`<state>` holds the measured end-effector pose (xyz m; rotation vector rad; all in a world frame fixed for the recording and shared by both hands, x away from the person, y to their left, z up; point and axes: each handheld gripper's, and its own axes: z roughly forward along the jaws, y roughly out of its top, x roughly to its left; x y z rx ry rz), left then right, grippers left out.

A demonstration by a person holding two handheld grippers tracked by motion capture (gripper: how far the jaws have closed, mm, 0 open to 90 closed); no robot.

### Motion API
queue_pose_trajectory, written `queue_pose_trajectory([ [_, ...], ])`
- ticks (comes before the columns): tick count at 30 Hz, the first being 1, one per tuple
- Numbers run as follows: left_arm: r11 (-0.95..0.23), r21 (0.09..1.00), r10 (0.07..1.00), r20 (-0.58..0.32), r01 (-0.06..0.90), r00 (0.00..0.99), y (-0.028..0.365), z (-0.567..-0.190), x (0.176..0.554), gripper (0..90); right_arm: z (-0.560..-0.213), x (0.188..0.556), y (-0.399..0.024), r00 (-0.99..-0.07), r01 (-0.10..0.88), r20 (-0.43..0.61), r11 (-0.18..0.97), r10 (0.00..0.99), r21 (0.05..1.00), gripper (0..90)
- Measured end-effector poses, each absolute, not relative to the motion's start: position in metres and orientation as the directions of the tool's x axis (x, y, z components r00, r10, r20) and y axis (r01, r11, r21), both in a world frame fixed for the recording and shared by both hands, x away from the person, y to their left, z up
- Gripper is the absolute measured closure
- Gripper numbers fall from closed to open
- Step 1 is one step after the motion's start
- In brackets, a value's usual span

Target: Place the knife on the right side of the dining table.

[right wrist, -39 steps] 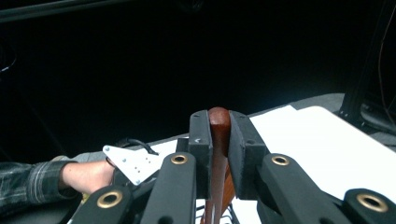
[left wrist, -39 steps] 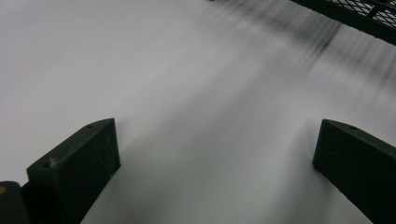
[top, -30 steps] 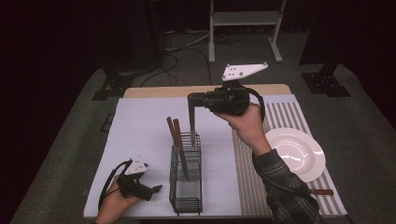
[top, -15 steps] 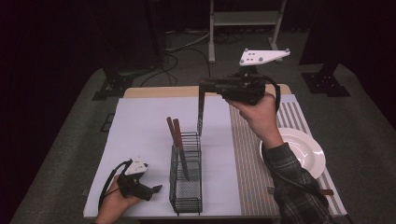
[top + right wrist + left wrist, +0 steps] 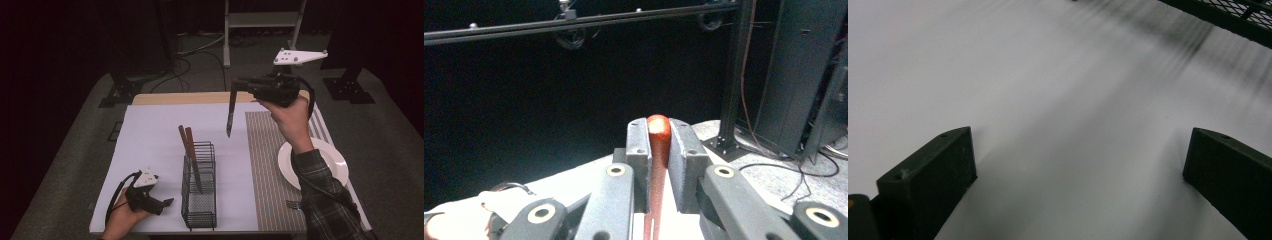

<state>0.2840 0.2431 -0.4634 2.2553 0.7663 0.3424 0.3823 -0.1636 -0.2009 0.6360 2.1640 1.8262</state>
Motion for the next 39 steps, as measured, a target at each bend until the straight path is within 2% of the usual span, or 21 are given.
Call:
queue_pose_trajectory([
  [11,-0.563,0.709,0.616,0.017,0.425,0.787,0.243,-0.463,0.284,0.0,-0.228,0.402,-0.199,-0.795,0.21,0.117,0.089,0.595,0.974,80.1],
  [39,-0.564,0.709,0.616,0.019,0.423,0.788,0.243,-0.464,0.284,0.0,-0.299,0.444,-0.259,-0.616,0.3,0.204,-0.013,0.761,0.954,80.0],
])
